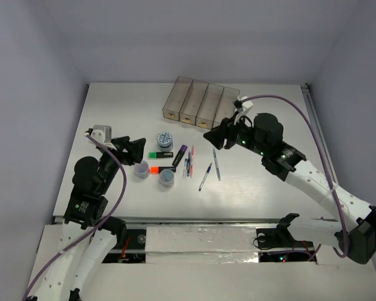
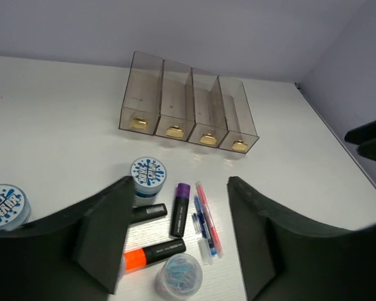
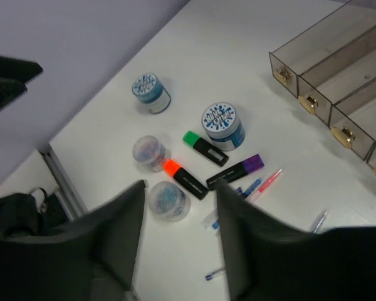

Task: Sort the stationery into containers
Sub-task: Pick up the stationery from the center of the board.

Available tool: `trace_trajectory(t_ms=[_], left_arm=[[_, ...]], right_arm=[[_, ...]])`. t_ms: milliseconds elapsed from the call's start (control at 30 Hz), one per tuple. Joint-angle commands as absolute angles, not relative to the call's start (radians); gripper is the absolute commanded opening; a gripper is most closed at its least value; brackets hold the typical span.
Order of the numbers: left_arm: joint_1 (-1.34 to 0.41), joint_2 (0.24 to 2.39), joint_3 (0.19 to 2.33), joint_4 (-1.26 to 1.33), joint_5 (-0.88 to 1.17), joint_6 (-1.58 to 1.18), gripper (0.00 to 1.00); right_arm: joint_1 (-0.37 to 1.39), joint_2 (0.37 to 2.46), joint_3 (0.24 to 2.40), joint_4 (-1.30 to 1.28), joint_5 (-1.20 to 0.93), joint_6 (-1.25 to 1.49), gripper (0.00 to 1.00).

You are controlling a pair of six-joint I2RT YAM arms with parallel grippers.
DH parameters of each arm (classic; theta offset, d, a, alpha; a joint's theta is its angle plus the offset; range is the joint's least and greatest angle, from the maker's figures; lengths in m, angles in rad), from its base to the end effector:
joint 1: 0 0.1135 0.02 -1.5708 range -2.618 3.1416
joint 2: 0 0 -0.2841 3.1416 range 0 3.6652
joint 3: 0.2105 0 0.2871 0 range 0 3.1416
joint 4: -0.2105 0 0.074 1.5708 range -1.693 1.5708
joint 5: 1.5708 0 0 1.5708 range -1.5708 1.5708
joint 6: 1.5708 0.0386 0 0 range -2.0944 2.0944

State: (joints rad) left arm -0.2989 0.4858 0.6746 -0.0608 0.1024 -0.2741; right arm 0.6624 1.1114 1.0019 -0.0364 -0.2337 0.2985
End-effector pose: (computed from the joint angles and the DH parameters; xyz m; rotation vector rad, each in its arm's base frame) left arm 0.1372 -0.0464 0.3721 0.1034 1.4625 -0.5422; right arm 0.2232 0.1854 0.3809 -0.5025 1.7281 0.9012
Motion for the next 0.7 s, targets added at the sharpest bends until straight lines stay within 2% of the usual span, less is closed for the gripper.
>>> trace_trajectory(t_ms=[0,67,167,200,267,300,333,367,433,467,500,567,600,667], left_arm=[[-0.290,0.471,0.721,-0.043,0.095,-0.262,0.56],[-0.290,0.474,0.722,-0.052,0.089,-0.262,0.51],[-0.290,0.476,0.723,-0.043,0.098,-0.264,0.39],[-0.290,0.472,0.721,-0.041,0.094,-0.267,0.31],[-0.290,0.469,0.721,-0.044,0.069,-0.275,0.21],[-0.290,0.466,0.722,-0.048,0.055,-0.278,0.10],[-0.290,0.466,0.724,-0.052,0.026,-0.281,0.05],[-0.290,0.465,0.729,-0.063,0.012,-0.284,0.01],[-0.290,0.459,0.730,-0.077,-0.047,-0.290,0.00],[-0.290,0.457,0.730,-0.078,-0.055,-0.291,0.00],[-0.290,0.456,0.730,-0.080,-0.061,-0.294,0.00],[-0.299,0.456,0.730,-0.086,-0.081,-0.301,0.03],[-0.299,0.453,0.730,-0.089,-0.089,-0.301,0.13],[-0.308,0.449,0.732,-0.095,-0.106,-0.304,0.21]], right_arm=[[0.666,1.187,1.046,-0.026,-0.288,0.319,0.37],[0.666,1.219,1.057,-0.017,-0.331,0.340,0.00],[0.696,1.311,1.107,-0.057,-0.281,0.324,0.00],[0.712,1.366,1.124,-0.067,-0.269,0.319,0.00],[0.736,1.425,1.179,-0.095,-0.236,0.311,0.00],[0.745,1.452,1.201,-0.103,-0.223,0.307,0.00],[0.758,1.510,1.222,-0.118,-0.204,0.295,0.00],[0.768,1.540,1.274,-0.130,-0.187,0.285,0.00],[0.798,1.625,1.319,-0.153,-0.120,0.269,0.00],[0.798,1.655,1.368,-0.163,-0.095,0.262,0.04],[0.810,1.686,1.394,-0.176,-0.084,0.256,0.11],[0.819,1.774,1.445,-0.215,-0.055,0.245,0.35],[0.819,1.801,1.469,-0.227,-0.043,0.241,0.59],[0.819,1.854,1.543,-0.261,-0.032,0.230,0.71]])
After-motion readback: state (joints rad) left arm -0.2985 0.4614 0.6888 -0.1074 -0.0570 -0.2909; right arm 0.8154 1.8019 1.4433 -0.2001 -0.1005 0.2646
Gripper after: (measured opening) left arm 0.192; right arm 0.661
